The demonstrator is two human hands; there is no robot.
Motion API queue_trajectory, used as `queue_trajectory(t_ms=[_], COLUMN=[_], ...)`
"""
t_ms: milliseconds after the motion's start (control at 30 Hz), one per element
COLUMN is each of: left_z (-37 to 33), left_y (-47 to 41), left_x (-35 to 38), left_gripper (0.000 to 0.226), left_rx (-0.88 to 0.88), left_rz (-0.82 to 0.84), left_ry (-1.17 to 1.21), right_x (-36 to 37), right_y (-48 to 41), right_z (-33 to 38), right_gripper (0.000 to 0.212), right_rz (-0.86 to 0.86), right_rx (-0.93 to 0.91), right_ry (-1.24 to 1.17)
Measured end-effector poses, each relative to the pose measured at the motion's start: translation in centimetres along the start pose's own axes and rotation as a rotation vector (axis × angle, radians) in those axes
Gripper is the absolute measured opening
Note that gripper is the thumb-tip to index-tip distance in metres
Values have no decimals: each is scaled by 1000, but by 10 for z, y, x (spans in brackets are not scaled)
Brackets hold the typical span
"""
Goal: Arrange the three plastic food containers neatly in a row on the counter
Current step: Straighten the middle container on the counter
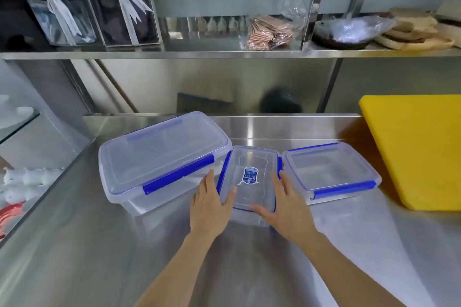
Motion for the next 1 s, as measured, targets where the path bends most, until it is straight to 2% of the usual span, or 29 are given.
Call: queue_trajectory(t_ms=[233, 433, 600, 800, 1000], left_z=[-3, -13, -20, -22, -23], left_y=[2, 15, 20, 19, 17], left_x=[15, 25, 31, 35, 35], left_gripper=[75, 73, 71, 72, 73], left_rx=[-33, 58, 88, 67, 57], left_rz=[106, 166, 176, 181, 174], left_ry=[138, 190, 135, 91, 50], right_x=[3, -13, -24, -26, -28], right_y=[-6, -17, -30, -33, -31], right_z=[-11, -21, -29, -32, -31], right_gripper=[103, 87, 74, 75, 80], right_rz=[102, 233, 318, 344, 332], right_rx=[-26, -22, 26, 39, 2], right_ry=[-24, -2, -75, -90, 1])
Point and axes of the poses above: each hand's wrist, its own y-axis away from the middle knuckle, its own x-axis out of the palm, z = x × y, the point moved 2 cm from there along -y, towards the middle knuckle, and after that the axes turned 12 degrees about -y, right-handed, at the moved point
